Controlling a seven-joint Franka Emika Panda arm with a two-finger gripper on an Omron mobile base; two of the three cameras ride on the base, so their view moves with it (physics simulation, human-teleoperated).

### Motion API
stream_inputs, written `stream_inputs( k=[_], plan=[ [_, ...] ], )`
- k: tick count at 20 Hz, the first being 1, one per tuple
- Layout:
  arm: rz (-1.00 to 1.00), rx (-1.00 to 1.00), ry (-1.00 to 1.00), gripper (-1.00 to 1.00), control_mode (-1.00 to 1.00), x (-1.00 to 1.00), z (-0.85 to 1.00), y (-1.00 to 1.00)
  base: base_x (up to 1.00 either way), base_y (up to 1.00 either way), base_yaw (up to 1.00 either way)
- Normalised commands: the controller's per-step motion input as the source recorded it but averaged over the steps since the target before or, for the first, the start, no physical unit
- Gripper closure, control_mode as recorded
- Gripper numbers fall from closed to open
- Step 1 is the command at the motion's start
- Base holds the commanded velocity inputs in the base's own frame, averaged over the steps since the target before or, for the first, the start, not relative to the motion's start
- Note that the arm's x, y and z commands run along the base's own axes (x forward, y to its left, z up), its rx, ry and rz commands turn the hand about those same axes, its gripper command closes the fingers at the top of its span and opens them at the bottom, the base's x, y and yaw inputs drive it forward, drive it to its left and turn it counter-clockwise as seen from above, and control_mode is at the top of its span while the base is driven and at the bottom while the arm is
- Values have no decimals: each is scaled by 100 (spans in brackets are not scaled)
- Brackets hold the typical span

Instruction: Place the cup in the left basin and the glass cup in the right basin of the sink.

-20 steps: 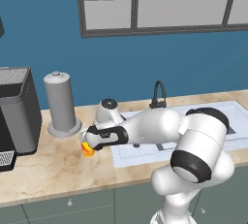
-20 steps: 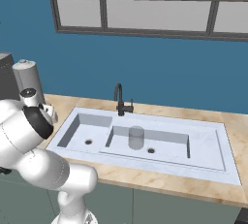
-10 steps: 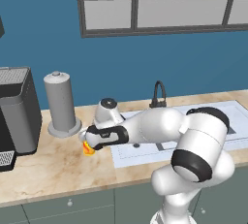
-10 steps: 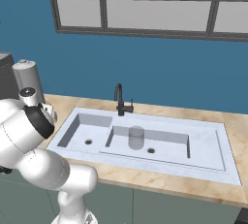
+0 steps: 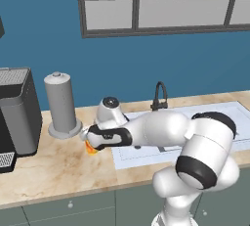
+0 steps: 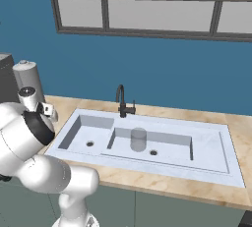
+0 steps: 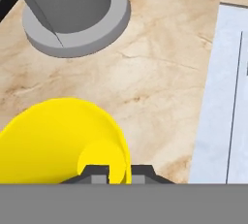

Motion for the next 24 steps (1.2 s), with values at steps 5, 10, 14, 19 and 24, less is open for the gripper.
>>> stream_inputs(
  k=[5,10,14,19,24],
  plan=[
    [0,0,0,100,-100,0,34,-27,0,0,0],
    [0,0,0,100,-100,0,15,-44,0,0,0],
    [-1,0,0,100,-100,0,0,-52,0,0,0],
    [0,0,0,100,-100,0,0,-54,0,0,0],
    [0,0,0,100,-100,5,0,-53,0,0,0]
  ],
)
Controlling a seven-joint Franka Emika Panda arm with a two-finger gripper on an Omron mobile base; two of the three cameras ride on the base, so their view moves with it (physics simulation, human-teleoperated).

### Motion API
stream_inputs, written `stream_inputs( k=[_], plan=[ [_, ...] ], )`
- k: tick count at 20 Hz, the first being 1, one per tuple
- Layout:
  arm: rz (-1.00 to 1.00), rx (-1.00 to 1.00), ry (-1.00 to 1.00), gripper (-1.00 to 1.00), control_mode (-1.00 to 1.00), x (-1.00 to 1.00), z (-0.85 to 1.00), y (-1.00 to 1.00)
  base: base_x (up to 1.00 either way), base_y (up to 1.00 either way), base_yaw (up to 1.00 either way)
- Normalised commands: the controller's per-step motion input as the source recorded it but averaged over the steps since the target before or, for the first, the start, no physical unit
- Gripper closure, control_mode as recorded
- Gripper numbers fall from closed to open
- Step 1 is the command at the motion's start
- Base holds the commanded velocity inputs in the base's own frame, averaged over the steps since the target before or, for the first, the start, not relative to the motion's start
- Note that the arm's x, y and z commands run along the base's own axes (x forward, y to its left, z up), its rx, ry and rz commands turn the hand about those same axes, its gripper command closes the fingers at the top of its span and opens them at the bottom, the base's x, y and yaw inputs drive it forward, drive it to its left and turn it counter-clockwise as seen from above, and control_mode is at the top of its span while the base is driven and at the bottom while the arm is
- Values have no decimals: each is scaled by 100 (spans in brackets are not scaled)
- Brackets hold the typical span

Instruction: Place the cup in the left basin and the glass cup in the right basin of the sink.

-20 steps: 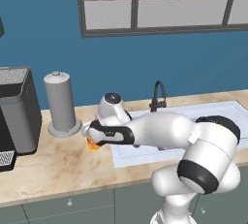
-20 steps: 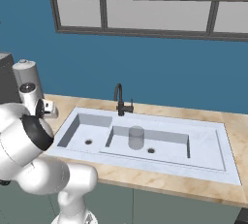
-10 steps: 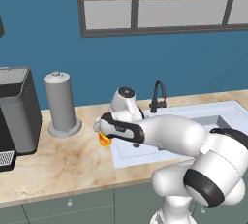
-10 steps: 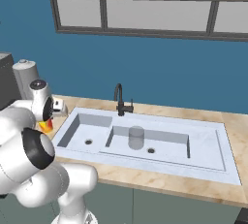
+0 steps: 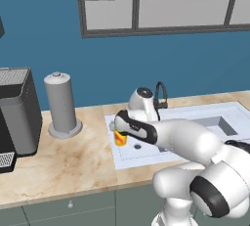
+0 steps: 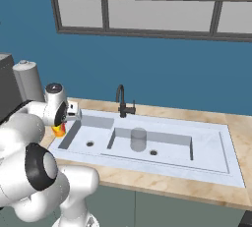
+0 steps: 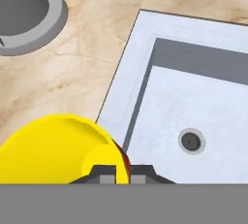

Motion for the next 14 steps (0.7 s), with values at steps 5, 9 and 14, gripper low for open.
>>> stream_inputs(
  k=[5,9,14],
  plan=[
    [0,0,0,100,-100,10,0,-52,0,0,0],
    [0,0,0,100,-100,14,0,-46,0,0,0],
    [0,0,0,100,-100,23,-1,-36,0,0,0]
  ],
)
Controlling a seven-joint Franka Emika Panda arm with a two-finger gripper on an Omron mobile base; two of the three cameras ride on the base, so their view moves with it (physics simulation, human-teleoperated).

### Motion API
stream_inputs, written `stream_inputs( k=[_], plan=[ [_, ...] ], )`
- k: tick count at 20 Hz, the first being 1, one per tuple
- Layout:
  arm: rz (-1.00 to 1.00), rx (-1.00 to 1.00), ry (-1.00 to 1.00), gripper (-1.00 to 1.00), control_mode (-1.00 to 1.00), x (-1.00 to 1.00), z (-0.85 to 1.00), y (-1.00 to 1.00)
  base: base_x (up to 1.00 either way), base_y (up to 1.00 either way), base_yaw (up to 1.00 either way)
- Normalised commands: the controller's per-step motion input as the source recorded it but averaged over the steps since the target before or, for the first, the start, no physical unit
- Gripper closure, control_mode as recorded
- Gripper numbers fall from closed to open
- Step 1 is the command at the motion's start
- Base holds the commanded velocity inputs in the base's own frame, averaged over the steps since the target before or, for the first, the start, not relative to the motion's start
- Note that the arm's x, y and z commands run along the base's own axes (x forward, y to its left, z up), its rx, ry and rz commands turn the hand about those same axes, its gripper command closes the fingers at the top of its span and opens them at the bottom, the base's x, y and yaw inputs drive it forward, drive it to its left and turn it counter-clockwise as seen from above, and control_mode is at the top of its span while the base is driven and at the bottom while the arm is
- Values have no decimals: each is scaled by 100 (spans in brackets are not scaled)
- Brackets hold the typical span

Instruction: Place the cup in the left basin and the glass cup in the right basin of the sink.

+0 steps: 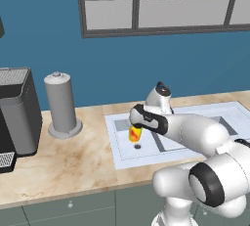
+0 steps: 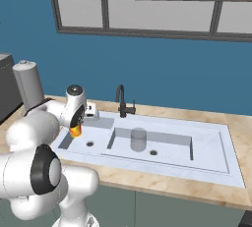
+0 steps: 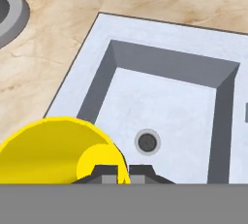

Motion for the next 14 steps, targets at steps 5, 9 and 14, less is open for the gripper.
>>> stream_inputs(
  k=[5,9,14],
  plan=[
    [0,0,0,100,-100,28,-13,-20,0,0,0],
    [0,0,0,100,-100,13,-29,-4,0,0,0],
    [0,0,0,100,-100,6,-34,0,0,0,0]
  ],
)
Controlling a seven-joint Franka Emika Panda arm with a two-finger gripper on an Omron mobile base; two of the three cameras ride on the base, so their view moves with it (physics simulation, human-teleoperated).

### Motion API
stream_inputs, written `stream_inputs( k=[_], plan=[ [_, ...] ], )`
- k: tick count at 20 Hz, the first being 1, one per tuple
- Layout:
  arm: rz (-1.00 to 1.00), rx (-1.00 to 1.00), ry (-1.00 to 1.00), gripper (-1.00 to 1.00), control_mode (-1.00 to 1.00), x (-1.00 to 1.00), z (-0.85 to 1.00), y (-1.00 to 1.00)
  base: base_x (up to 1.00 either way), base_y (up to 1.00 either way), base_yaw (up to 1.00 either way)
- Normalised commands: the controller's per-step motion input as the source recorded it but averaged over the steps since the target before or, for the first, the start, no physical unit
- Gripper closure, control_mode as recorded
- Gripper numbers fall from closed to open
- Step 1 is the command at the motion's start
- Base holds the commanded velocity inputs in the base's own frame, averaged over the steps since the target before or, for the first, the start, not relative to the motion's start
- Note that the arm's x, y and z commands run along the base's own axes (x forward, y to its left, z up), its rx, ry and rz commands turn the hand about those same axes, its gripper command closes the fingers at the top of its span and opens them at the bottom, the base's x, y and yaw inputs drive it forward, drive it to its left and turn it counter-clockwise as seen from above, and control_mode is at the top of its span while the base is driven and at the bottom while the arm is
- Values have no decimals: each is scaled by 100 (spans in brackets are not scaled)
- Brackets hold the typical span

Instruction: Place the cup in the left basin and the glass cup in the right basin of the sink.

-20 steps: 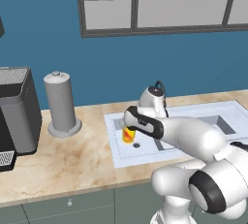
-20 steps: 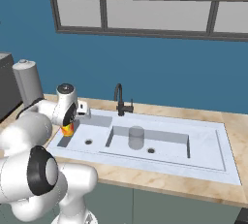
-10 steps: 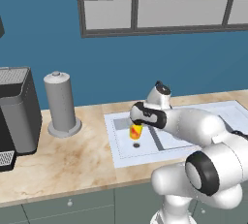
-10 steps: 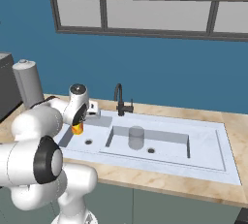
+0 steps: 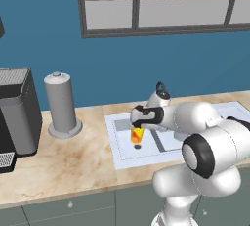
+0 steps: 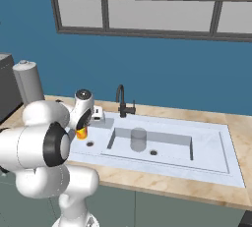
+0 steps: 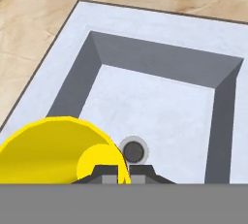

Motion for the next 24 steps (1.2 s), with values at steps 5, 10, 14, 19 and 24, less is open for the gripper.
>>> stream_inputs(
  k=[5,10,14,19,24],
  plan=[
    [0,0,0,100,-100,5,-27,0,0,0,0],
    [0,0,0,100,-100,0,-24,0,0,0,0],
    [0,0,0,100,-100,0,-26,0,0,0,0],
    [0,0,0,100,-100,0,-16,0,0,0,0],
    [0,0,0,100,-100,0,-8,0,0,0,0]
  ],
)
